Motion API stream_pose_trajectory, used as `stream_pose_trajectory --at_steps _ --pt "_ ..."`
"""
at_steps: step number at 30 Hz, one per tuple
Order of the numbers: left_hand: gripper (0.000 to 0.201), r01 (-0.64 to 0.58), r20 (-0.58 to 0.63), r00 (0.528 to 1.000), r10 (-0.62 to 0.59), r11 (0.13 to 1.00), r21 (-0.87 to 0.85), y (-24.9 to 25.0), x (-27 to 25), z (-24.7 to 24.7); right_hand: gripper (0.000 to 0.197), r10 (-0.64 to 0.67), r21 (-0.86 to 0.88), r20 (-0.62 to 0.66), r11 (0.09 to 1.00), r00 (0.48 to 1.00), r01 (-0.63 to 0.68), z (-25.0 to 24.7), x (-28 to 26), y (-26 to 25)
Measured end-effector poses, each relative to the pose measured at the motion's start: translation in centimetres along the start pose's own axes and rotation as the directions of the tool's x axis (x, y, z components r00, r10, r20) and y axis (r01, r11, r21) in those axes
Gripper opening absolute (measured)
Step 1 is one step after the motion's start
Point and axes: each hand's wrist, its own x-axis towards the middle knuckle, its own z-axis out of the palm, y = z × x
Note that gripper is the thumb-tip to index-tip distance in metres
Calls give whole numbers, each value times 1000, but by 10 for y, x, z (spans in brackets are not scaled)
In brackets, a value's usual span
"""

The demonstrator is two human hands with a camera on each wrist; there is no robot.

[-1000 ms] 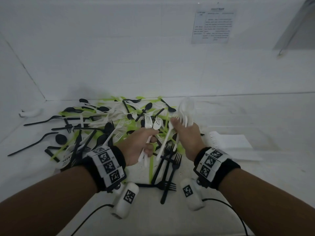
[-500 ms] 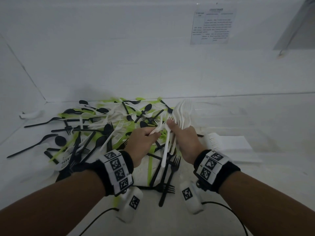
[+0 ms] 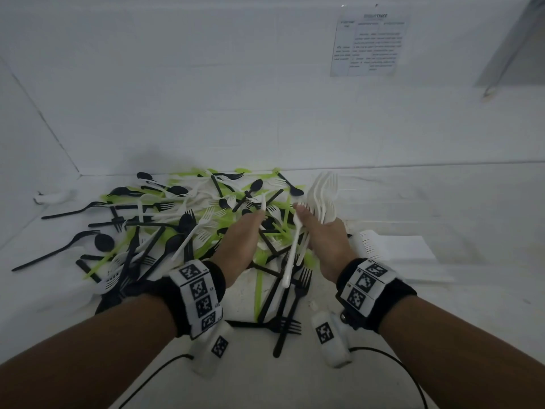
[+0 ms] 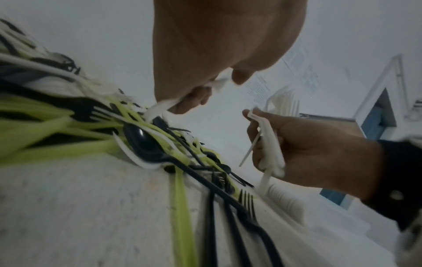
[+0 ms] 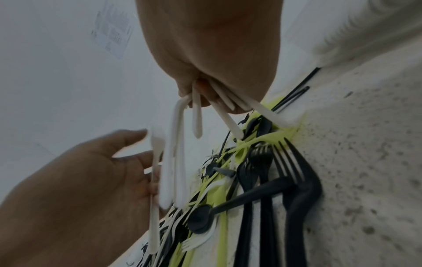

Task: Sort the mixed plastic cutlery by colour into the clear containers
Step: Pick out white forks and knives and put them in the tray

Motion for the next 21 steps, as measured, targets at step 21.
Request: stream_pose_trajectory --at_steps 21 --pt "13 142 259 964 -61 941 -306 13 -13 13 33 -31 -44 225 998 974 42 19 -35 -13"
